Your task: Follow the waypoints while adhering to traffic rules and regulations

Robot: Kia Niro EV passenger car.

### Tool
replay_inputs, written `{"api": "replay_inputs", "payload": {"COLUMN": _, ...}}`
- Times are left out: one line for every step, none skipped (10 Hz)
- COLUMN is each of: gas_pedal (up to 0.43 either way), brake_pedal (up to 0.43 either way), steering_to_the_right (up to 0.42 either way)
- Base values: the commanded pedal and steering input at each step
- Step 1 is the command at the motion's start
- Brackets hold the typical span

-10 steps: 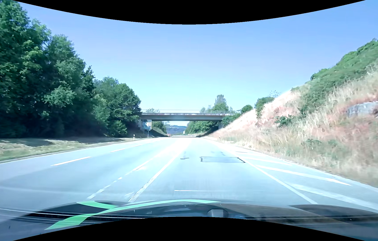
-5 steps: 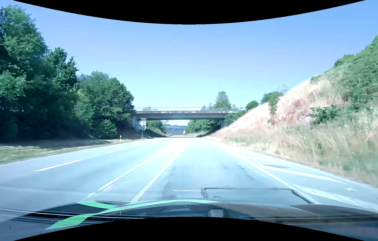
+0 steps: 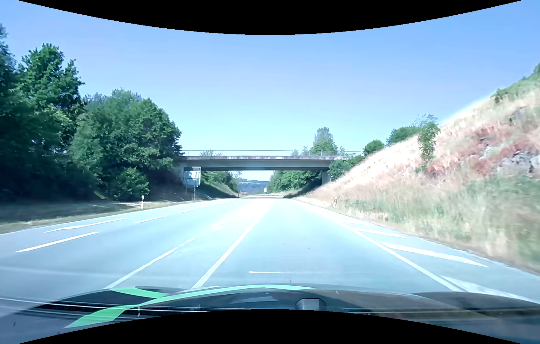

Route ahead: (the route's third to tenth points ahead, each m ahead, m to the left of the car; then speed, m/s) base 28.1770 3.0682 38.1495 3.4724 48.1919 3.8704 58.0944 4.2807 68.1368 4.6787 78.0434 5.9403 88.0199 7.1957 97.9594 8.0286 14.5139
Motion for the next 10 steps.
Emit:
{"api": "replay_inputs", "payload": {"gas_pedal": 0.339, "brake_pedal": 0.000, "steering_to_the_right": -0.017}}
{"api": "replay_inputs", "payload": {"gas_pedal": 0.339, "brake_pedal": 0.000, "steering_to_the_right": -0.017}}
{"api": "replay_inputs", "payload": {"gas_pedal": 0.339, "brake_pedal": 0.000, "steering_to_the_right": -0.017}}
{"api": "replay_inputs", "payload": {"gas_pedal": 0.339, "brake_pedal": 0.000, "steering_to_the_right": -0.015}}
{"api": "replay_inputs", "payload": {"gas_pedal": 0.339, "brake_pedal": 0.000, "steering_to_the_right": -0.015}}
{"api": "replay_inputs", "payload": {"gas_pedal": 0.339, "brake_pedal": 0.000, "steering_to_the_right": -0.015}}
{"api": "replay_inputs", "payload": {"gas_pedal": 0.331, "brake_pedal": 0.000, "steering_to_the_right": -0.008}}
{"api": "replay_inputs", "payload": {"gas_pedal": 0.331, "brake_pedal": 0.000, "steering_to_the_right": -0.001}}
{"api": "replay_inputs", "payload": {"gas_pedal": 0.331, "brake_pedal": 0.000, "steering_to_the_right": 0.004}}
{"api": "replay_inputs", "payload": {"gas_pedal": 0.339, "brake_pedal": 0.000, "steering_to_the_right": 0.005}}
